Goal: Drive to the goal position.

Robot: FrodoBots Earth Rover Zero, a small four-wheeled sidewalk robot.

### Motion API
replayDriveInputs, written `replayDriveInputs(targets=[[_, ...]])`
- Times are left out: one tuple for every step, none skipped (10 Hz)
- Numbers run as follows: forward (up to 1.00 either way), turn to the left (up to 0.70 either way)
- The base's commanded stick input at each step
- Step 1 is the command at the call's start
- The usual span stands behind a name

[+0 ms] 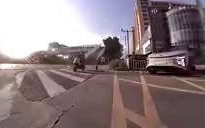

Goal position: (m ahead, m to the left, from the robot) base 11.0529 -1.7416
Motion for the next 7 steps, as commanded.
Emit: replayDriveInputs(targets=[[0.70,0.00],[0.70,0.00],[0.70,0.00],[0.70,0.00],[0.70,0.00],[0.70,0.00],[0.70,0.00]])
